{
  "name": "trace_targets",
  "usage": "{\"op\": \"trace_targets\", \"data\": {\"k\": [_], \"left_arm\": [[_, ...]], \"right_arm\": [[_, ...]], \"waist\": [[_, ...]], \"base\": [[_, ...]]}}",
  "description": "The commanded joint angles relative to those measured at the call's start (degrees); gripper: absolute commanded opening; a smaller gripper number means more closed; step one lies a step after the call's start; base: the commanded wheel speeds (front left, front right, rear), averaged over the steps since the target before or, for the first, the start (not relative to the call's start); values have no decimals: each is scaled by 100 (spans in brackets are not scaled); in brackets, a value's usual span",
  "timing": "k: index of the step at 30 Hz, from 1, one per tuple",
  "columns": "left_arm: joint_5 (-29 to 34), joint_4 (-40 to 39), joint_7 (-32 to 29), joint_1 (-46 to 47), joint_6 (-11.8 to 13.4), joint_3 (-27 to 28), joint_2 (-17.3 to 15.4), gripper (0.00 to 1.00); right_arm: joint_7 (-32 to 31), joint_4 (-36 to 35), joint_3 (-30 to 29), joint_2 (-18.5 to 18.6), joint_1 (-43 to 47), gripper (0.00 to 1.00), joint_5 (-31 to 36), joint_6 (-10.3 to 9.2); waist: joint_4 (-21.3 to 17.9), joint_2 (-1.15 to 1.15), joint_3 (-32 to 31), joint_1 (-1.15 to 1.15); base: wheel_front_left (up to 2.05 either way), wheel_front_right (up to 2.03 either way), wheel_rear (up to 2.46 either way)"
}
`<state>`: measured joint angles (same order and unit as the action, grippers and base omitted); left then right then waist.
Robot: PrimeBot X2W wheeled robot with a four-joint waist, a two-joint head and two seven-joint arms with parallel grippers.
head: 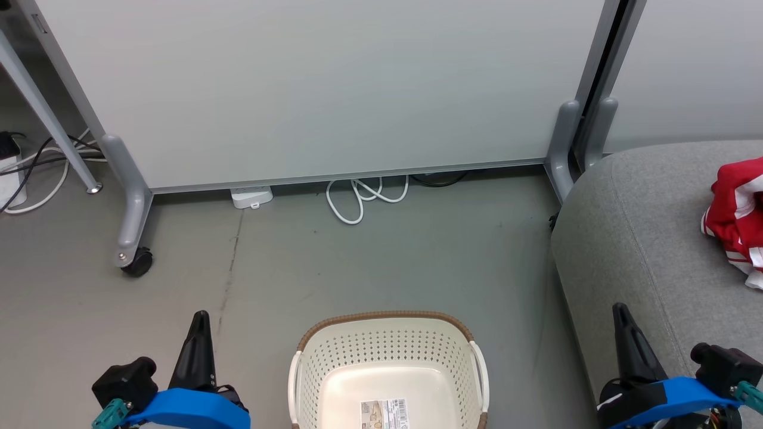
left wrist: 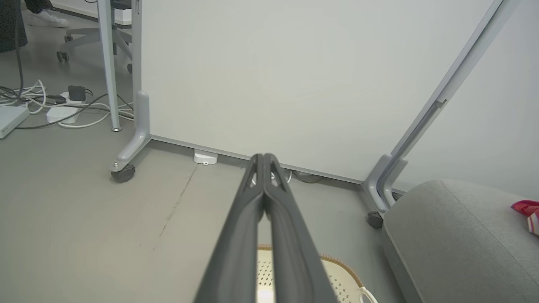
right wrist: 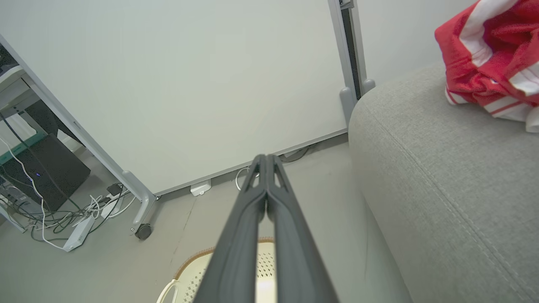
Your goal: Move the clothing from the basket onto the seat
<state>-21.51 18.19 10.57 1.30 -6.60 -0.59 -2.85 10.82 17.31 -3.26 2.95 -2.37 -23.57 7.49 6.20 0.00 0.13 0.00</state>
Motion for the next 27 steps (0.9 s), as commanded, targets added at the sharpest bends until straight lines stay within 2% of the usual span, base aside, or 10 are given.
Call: {"op": "trace_targets", "data": {"k": [1,18,27], "left_arm": [[-255,-118,-52,174,-21,54,-7,0],[-1859,-200,-438,260,-41,205,-7,0],[-2512,-231,-596,299,-46,273,-7,0]], "right_arm": [[-45,-116,-23,8,-128,0,-249,0],[-435,-181,-89,5,-199,0,-1808,0],[-598,-203,-121,4,-233,0,-2444,0]], "waist": [[-8,0,0,0],[-104,0,1,0],[-149,0,1,0]], "base": [[0,0,0],[0,0,0],[0,0,0]]}}
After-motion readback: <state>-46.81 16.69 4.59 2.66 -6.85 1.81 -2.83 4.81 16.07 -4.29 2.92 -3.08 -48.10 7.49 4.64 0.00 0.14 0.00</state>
